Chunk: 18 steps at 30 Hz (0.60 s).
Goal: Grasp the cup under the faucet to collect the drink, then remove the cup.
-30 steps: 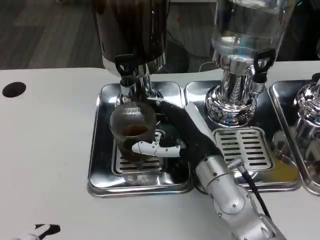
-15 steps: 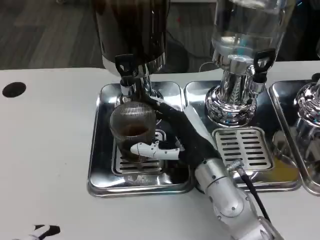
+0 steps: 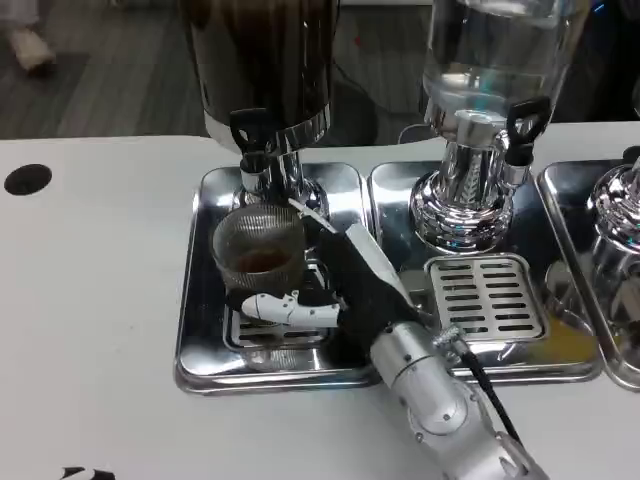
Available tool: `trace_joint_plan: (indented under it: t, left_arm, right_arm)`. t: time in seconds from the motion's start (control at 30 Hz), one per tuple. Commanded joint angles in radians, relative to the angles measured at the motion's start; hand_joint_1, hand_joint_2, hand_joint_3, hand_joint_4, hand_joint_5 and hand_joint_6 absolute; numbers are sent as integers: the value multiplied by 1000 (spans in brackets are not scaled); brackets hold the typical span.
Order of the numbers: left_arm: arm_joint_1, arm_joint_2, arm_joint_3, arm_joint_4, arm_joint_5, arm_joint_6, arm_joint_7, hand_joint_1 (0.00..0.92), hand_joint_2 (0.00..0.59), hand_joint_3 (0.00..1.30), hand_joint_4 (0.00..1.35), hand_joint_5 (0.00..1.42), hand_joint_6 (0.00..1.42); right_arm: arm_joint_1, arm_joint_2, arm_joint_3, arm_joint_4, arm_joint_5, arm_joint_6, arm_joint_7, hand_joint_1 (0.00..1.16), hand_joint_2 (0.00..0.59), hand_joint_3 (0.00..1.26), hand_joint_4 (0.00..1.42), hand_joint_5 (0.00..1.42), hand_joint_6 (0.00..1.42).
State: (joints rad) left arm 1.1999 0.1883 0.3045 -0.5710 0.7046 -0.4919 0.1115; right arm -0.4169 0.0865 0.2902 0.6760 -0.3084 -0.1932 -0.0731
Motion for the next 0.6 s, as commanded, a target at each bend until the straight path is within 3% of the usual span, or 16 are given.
trace_joint_plan:
  t: [0.03,0.37,0.6]
  left_arm:
    - [0,9,12,7,-20,-4,-16,0,70,305,206,286,440]
    - [0,12,20,14,-31,0,-23,0,71,313,211,295,441]
    - [-8,12,19,18,-31,2,-34,0,72,320,212,297,442]
  right_arm:
    - [-26,13,-4,8,13,-31,4,786,85,78,13,38,0]
    - [-3,16,-15,-6,15,-44,-30,786,85,219,197,204,87]
    - [2,7,-19,-11,16,-50,-28,797,85,268,246,259,132]
